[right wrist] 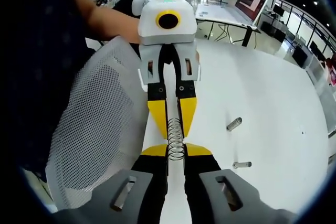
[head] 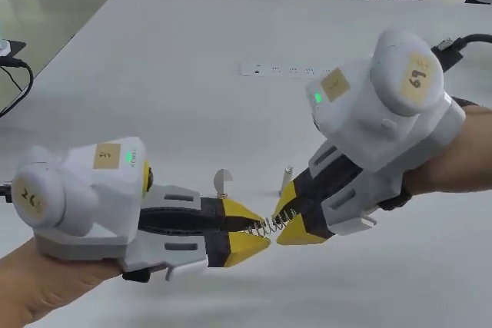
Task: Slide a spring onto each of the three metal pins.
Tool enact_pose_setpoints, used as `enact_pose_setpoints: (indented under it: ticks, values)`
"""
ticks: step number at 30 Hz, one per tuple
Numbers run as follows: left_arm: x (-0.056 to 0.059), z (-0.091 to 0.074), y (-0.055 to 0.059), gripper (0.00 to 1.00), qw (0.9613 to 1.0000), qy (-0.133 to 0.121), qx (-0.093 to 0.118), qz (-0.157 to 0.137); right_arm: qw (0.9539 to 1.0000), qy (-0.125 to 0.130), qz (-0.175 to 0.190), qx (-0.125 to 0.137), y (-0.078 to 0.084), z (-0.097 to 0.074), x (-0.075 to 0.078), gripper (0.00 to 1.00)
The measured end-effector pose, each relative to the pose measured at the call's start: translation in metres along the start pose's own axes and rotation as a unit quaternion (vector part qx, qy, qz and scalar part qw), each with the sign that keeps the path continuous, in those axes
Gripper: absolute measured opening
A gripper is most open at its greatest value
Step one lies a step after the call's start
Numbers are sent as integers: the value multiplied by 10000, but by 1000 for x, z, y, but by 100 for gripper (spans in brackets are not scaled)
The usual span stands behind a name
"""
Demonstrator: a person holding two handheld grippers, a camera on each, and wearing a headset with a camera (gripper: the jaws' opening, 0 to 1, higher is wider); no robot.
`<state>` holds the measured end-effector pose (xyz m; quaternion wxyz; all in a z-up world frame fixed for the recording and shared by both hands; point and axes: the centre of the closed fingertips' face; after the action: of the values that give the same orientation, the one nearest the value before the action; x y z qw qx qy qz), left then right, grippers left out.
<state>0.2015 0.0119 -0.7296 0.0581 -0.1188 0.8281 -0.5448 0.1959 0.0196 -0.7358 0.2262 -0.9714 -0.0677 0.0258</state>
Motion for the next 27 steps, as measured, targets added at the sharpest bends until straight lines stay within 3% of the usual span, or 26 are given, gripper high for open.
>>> enact_pose_setpoints:
  ticks: [6, 11, 27]
  values:
    - [4, 1, -1, 2, 10000, 46, -7, 82, 9998, -152, 116, 37, -9, -6, -5, 8]
    - [3, 0, -4, 3, 9999, 26, 46, 90, 9998, -107, 137, 86, -18, -10, -5, 7]
    - [3, 1, -1, 3, 9999, 44, 7, 120, 9999, -95, 69, -112, -22, -7, -5, 7]
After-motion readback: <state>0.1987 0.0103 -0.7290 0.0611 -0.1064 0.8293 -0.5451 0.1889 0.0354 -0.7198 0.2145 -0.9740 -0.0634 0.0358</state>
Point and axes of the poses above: the centre of the closed fingertips' face, and the gripper's own axes: z roughly forward along the fingers, x roughly to its right, y roughly out of its underside, and after that the axes turned 9 degrees about -x, right-handed
